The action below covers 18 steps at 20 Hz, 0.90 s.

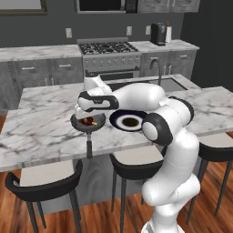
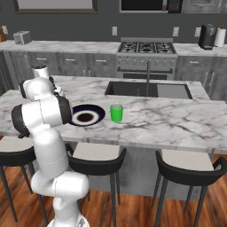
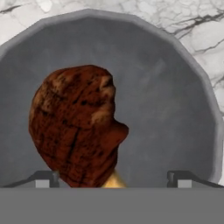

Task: Pick up the pan with the steak in it and place it on the dining table. Then place the steak on the plate.

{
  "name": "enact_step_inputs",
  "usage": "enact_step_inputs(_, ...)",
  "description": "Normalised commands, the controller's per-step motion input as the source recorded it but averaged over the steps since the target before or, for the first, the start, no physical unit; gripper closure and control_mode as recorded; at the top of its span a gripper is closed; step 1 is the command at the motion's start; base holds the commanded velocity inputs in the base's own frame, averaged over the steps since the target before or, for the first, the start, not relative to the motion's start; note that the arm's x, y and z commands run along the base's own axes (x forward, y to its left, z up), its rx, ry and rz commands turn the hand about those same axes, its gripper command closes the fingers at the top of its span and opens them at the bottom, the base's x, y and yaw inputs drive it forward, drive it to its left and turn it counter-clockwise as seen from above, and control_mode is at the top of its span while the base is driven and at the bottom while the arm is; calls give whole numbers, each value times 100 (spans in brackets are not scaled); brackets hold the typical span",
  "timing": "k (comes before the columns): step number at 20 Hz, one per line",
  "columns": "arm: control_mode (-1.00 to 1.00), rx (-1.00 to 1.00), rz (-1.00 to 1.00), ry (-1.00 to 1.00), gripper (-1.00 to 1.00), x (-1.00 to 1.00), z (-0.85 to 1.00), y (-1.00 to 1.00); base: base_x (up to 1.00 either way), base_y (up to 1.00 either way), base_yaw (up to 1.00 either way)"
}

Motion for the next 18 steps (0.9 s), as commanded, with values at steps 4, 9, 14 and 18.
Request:
enact_step_inputs(4, -100, 0, 1, 0, -100, -28, -10, 0, 0, 0, 0)
enact_step_inputs(9, -100, 1, 0, -4, -100, -19, 2, 0, 0, 0, 0)
enact_step_inputs(14, -100, 0, 0, -3, -100, -1, 5, 0, 0, 0, 0)
enact_step_inputs(18, -100, 0, 0, 0, -100, 3, -12, 0, 0, 0, 0)
